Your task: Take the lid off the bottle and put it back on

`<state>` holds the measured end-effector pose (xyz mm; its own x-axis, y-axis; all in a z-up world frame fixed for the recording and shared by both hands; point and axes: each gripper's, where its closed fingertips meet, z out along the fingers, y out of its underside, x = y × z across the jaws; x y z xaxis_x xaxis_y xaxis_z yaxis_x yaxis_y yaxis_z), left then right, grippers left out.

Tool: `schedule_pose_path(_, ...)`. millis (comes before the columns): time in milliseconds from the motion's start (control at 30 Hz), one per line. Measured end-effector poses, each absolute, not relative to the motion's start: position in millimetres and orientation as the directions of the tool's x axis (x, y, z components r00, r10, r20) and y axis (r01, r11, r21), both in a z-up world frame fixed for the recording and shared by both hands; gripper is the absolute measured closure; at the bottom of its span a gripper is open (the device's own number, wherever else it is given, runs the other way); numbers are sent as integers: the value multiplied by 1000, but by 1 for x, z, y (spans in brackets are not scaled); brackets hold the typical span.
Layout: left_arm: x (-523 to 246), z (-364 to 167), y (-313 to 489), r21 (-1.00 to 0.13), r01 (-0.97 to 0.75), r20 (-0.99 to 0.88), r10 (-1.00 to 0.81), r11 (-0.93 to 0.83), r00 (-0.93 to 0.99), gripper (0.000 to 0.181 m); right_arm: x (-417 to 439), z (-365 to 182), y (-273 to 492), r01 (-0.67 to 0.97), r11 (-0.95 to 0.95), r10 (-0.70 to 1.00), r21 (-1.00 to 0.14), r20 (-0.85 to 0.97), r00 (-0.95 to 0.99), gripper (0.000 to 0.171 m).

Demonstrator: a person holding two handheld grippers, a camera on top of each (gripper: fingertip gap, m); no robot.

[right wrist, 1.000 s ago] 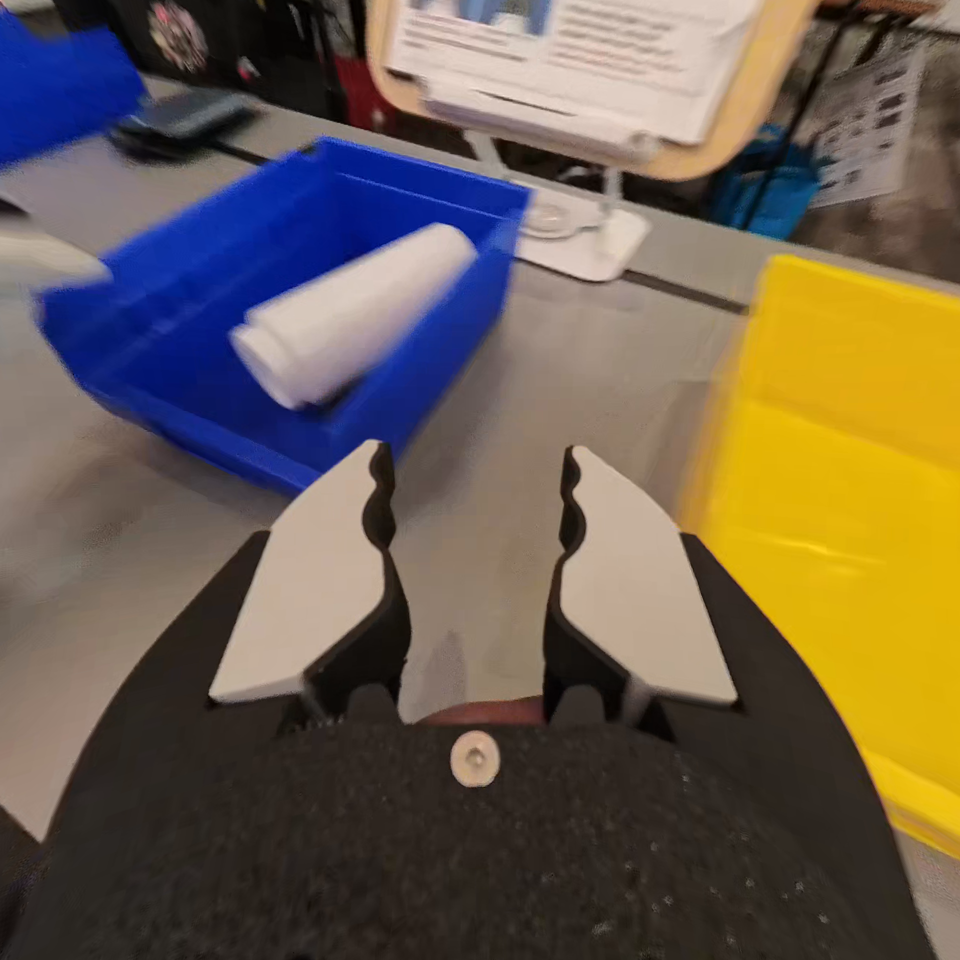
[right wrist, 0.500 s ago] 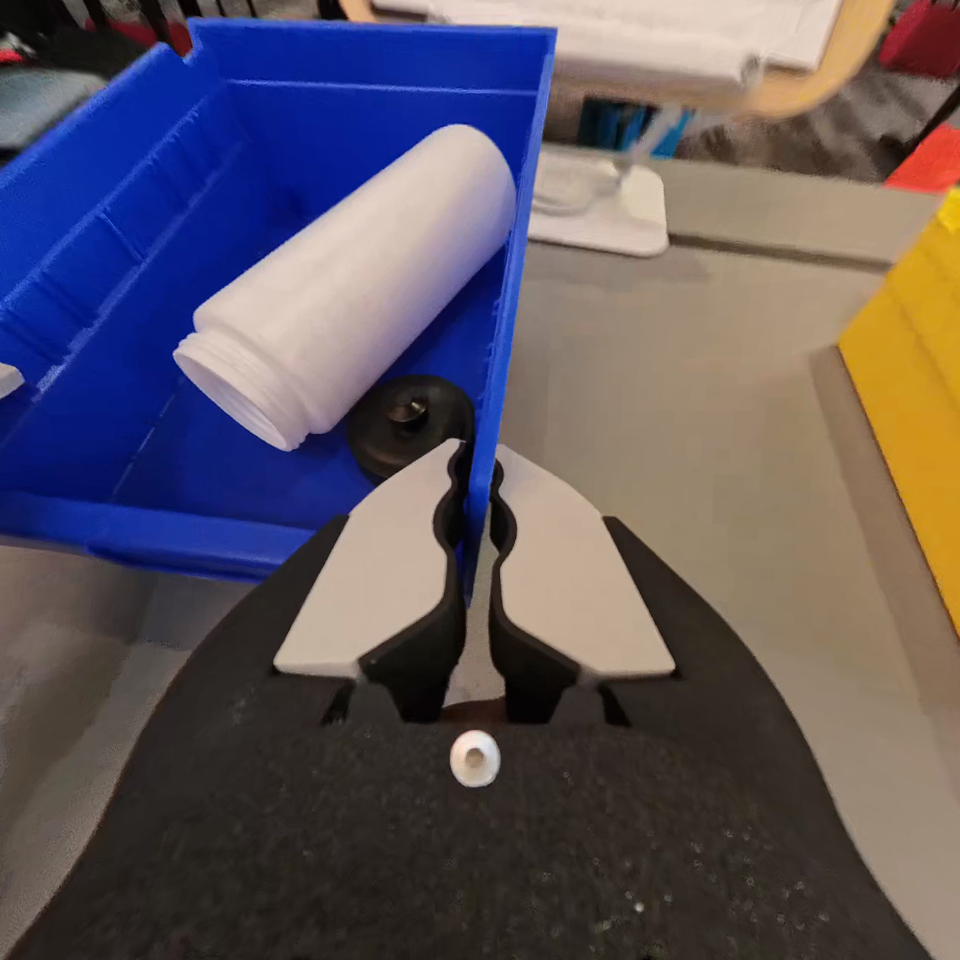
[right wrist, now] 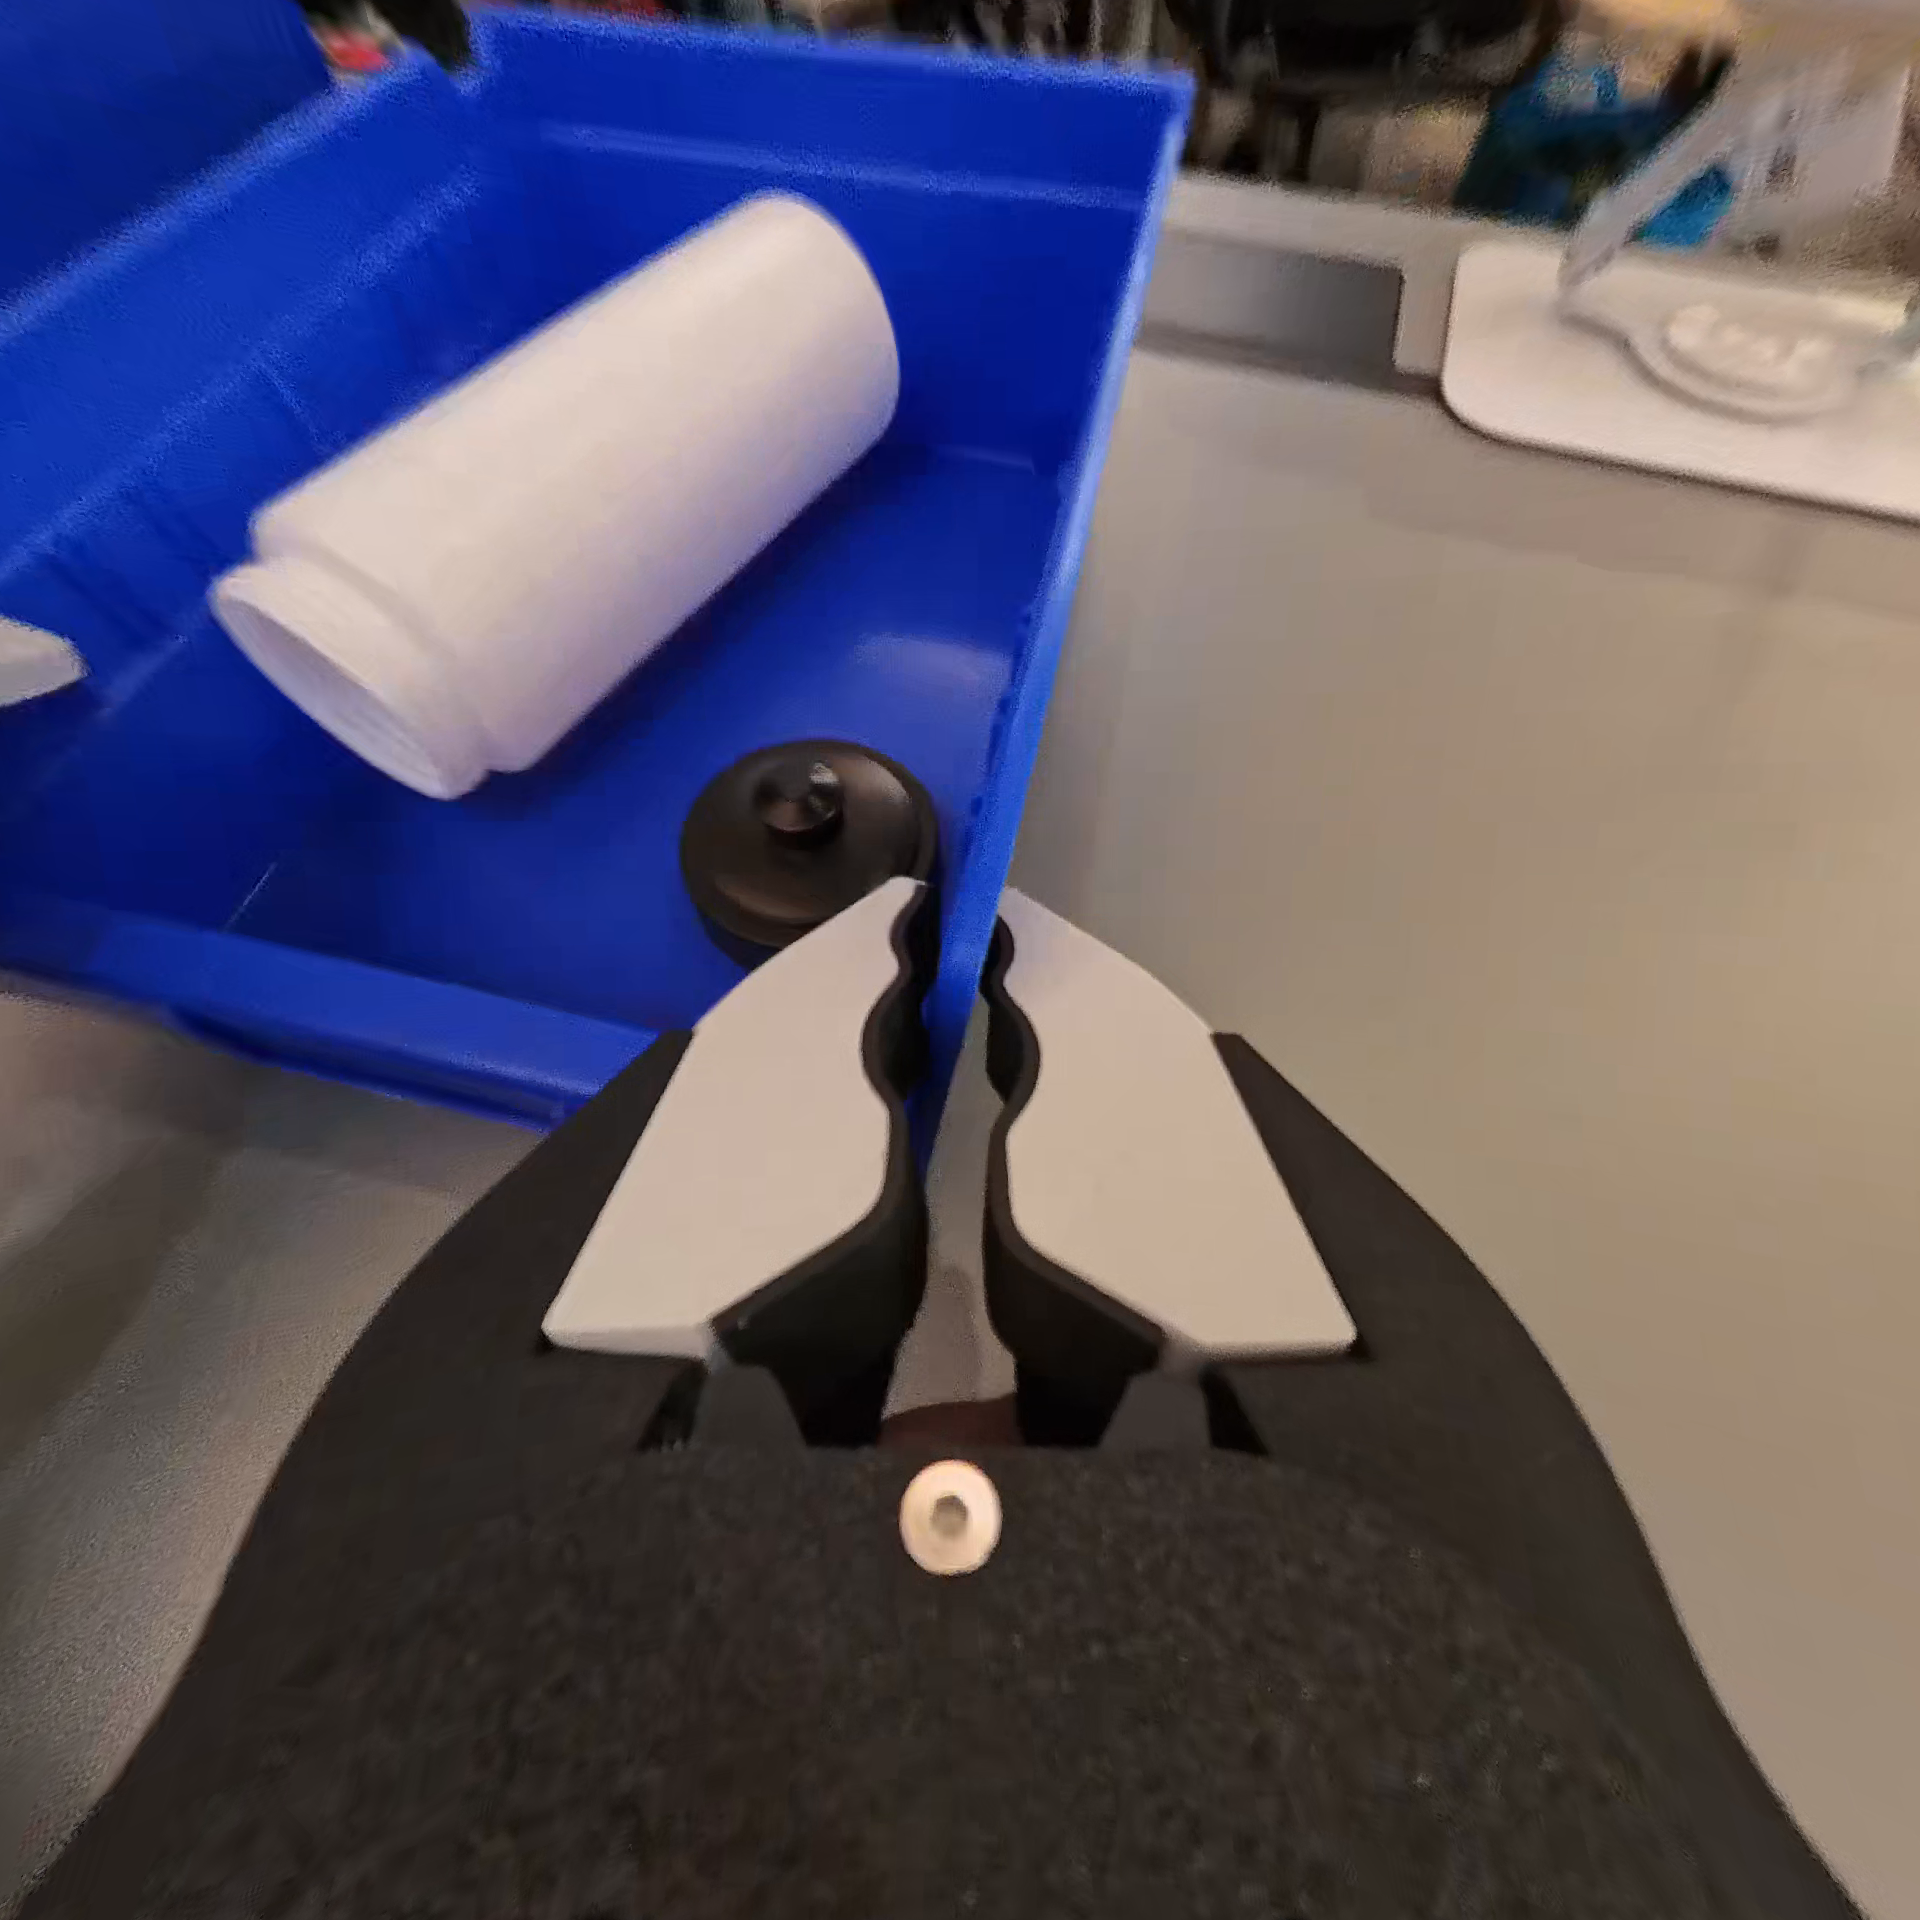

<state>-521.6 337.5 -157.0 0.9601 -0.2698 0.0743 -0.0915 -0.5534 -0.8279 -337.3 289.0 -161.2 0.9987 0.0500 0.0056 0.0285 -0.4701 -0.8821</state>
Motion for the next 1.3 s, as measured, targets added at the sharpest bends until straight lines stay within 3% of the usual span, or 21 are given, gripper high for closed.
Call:
schedule_pose_path(167,-530,-157,344,-823,-102,49,-248,-559,967,176,-350,-161,284,57,-459,110,-887,7,994,159)
schedule_pose_path(233,-532,-157,346,-823,-83,65,-238,-562,969,176,-364,-161,278,90,-469,221,-879,-18,975,141)
schedule_pose_path(300,-533,-157,344,-815,-88,67,-244,-573,967,175,-367,-161,265,183,-475,330,-861,18,944,139)
schedule_pose_path(433,-543,-133,336,-835,-115,-13,-190,-537,982,137,-360,-141,215,279,-415,566,-866,-6,824,130)
schedule_pose_path(567,-524,-82,320,-898,-83,10,-208,-432,978,128,-306,-114,171,280,-378,663,-883,-47,747,130)
schedule_pose_path(700,-447,-54,288,-920,-13,161,-405,-393,900,123,-204,-91,157,233,-372,564,-899,-19,826,128)
schedule_pose_path(833,-365,-77,220,-911,49,299,-571,-410,765,119,-78,-76,136,141,-356,353,-924,7,935,125)
schedule_pose_path(1033,-320,-126,170,-914,-101,196,-645,-393,739,119,96,-108,66,-64,-268,-35,-961,-56,998,125)
schedule_pose_path(1133,-314,-123,174,-929,-147,124,-660,-340,741,116,121,-106,61,-230,-254,-54,-940,-224,973,120)
schedule_pose_path(1300,-317,-127,178,-932,-193,55,-648,-306,760,117,112,-117,67,-221,-273,-34,-936,-220,975,121)
